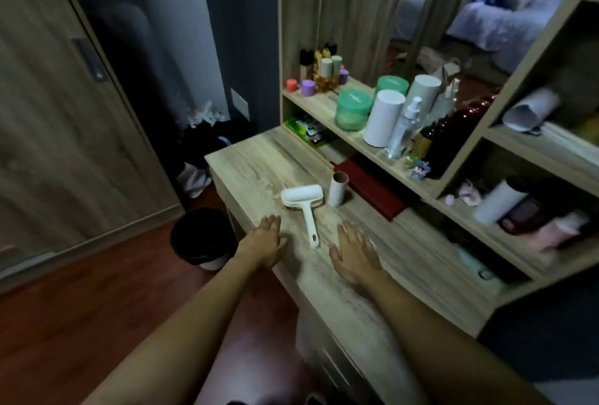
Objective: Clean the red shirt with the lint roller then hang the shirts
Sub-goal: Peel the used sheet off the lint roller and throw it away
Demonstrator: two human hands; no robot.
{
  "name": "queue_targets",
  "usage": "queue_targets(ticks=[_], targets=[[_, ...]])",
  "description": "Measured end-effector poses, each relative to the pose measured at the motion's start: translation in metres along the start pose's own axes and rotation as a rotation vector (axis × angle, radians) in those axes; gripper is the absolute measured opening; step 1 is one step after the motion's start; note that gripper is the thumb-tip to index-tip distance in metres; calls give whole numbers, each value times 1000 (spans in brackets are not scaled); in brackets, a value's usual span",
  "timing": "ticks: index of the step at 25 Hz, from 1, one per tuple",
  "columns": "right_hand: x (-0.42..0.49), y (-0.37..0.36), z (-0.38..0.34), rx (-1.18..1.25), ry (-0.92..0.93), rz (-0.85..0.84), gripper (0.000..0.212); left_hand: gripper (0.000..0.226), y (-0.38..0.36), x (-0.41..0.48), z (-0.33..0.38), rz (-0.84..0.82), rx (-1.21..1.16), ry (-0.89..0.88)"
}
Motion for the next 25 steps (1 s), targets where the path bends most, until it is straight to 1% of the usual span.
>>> queue_targets(ticks=[2, 5, 8, 10, 13, 16, 18, 20, 22, 25], targets=[[8, -7, 19, -24, -44, 2, 60, 60, -10, 8, 15, 15, -77, 13], [22, -30, 38, -24, -82, -19, 61, 56, -25, 21, 35, 90, -197, 46], [38, -47, 48, -35, -131, 6, 62, 42, -36, 48, 43, 198, -332, 128], [45, -56, 55, -29, -167, -1, 64, 38, -42, 68, 45, 249, -369, 175], [46, -70, 56, 4, -186, 9, 74, 46, -52, 95, 47, 287, -379, 300], [48, -77, 57, -1, -205, 54, 68, 58, -66, 118, 45, 267, -385, 410], [48, -79, 58, -3, -208, 58, 66, 57, -74, 127, 44, 247, -405, 436], [50, -81, 59, -19, -212, 75, 66, 49, -78, 132, 45, 255, -465, 450], [50, -83, 60, -12, -229, 61, 66, 45, -78, 128, 48, 317, -554, 462], [47, -82, 58, 14, -209, 45, 70, 42, -74, 106, 54, 452, -700, 439]])
Point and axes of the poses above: each hand's wrist, its own x-axis towards the middle knuckle, its own y-axis out of the back of the hand, z = x × y, the point moved 2 cm from there along x, towards the middle knuckle, and after that the axes turned 8 degrees about -x, right-handed, at the moved point
